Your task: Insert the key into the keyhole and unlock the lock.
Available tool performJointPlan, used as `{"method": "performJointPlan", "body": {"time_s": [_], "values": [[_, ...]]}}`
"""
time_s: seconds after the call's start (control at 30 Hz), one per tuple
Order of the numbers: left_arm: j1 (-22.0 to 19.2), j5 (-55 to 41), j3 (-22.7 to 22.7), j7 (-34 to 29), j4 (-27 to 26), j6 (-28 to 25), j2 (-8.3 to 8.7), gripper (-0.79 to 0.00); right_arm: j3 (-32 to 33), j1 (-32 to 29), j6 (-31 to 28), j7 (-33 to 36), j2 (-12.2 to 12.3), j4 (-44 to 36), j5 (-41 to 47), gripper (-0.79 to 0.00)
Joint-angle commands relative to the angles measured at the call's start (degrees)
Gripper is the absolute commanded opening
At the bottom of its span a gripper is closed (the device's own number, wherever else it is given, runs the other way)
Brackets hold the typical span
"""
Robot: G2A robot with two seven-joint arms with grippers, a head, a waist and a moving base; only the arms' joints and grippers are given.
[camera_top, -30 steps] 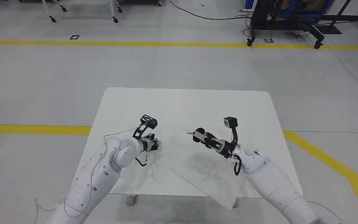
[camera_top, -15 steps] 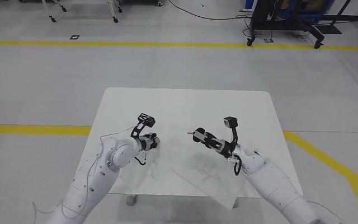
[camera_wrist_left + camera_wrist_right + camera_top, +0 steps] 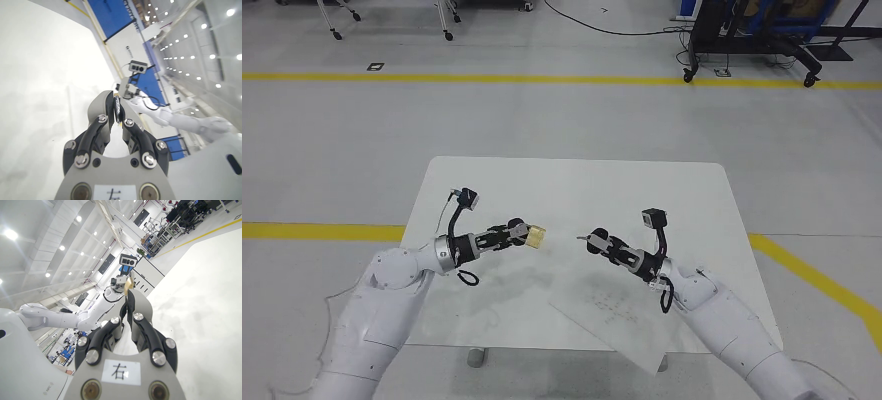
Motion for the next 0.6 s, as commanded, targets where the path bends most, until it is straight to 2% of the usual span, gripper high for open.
{"method": "performJointPlan", "body": {"time_s": [0.0,0.17,0.33,0.43,0.57], "values": [[-0.7,-5.6,0.4,-1.8,1.9,0.4,-0.18,-0.785,0.0,-0.3,1.6,-1.2,-0.2,-0.8,-0.3,-0.785],[-2.6,-10.8,3.2,-1.9,5.5,4.2,-1.07,-0.785,-3.0,1.4,3.6,-7.8,-2.4,-0.8,-2.6,-0.785],[-4.4,-16.5,5.8,-3.4,9.2,8.3,-2.05,-0.785,-7.5,4.7,0.1,-15.8,-5.9,1.2,-5.7,-0.785],[-5.2,-19.3,6.5,-3.2,11.4,9.9,-2.54,-0.785,-9.7,6.4,-2.5,-17.9,-7.6,2.3,-9.5,-0.785],[-6.0,-21.2,7.0,-4.1,13.3,10.6,-2.92,-0.785,-11.7,7.4,-2.5,-19.2,-9.2,2.4,-14.7,-0.785]]}}
